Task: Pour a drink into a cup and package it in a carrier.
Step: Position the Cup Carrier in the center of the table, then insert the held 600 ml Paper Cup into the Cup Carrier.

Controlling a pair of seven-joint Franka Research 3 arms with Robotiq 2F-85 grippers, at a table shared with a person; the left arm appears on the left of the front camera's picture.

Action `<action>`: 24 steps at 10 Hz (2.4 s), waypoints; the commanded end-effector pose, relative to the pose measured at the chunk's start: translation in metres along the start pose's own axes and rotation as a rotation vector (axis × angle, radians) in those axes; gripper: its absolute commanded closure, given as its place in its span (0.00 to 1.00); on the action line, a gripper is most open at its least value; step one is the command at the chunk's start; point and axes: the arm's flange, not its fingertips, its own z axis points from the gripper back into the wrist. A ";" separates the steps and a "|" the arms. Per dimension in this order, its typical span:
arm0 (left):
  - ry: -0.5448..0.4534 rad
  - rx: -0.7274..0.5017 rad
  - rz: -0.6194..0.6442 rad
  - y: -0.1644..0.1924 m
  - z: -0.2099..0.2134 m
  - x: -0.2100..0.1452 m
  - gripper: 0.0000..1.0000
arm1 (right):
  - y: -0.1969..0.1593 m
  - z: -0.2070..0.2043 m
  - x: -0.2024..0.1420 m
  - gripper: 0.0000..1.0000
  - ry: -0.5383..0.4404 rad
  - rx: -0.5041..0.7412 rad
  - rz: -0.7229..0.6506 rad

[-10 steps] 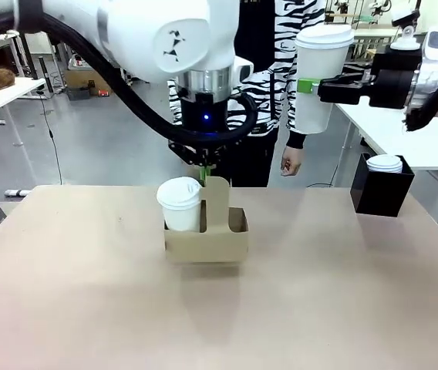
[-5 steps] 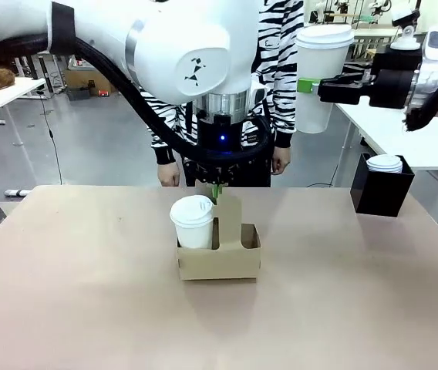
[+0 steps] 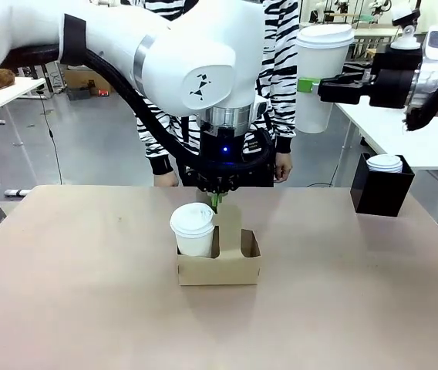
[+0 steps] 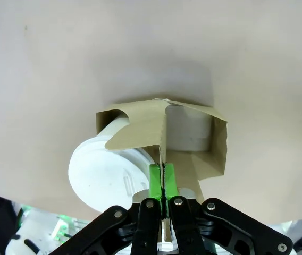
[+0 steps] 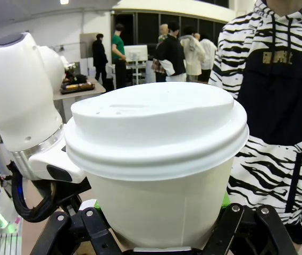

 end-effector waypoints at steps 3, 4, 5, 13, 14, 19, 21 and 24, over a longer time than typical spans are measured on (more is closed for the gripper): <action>0.002 -0.003 0.003 0.001 0.001 0.002 0.98 | -0.002 -0.004 0.005 0.19 -0.020 0.003 0.003; 0.002 -0.003 0.003 0.001 0.001 0.002 0.98 | -0.002 -0.004 0.005 0.19 -0.020 0.003 0.003; -0.003 -0.005 -0.001 -0.001 0.003 0.000 0.98 | -0.002 -0.004 0.005 0.19 -0.020 0.003 0.003; -0.076 -0.103 -0.295 0.058 0.097 -0.017 0.00 | -0.030 -0.030 -0.028 0.19 0.045 0.200 -0.056; -0.090 -0.100 -0.361 0.076 0.105 -0.026 0.00 | -0.033 -0.039 -0.039 0.19 0.068 0.290 -0.084; -0.221 -0.235 -0.754 0.201 0.106 -0.038 0.00 | -0.013 -0.076 -0.111 0.19 0.034 0.607 -0.002; -0.357 -0.273 -0.816 0.208 0.090 -0.034 0.00 | -0.020 -0.073 -0.118 0.19 -0.038 0.476 0.072; -0.282 -0.201 -0.781 0.211 0.108 -0.029 0.00 | -0.008 -0.080 -0.119 0.19 0.054 0.591 -0.013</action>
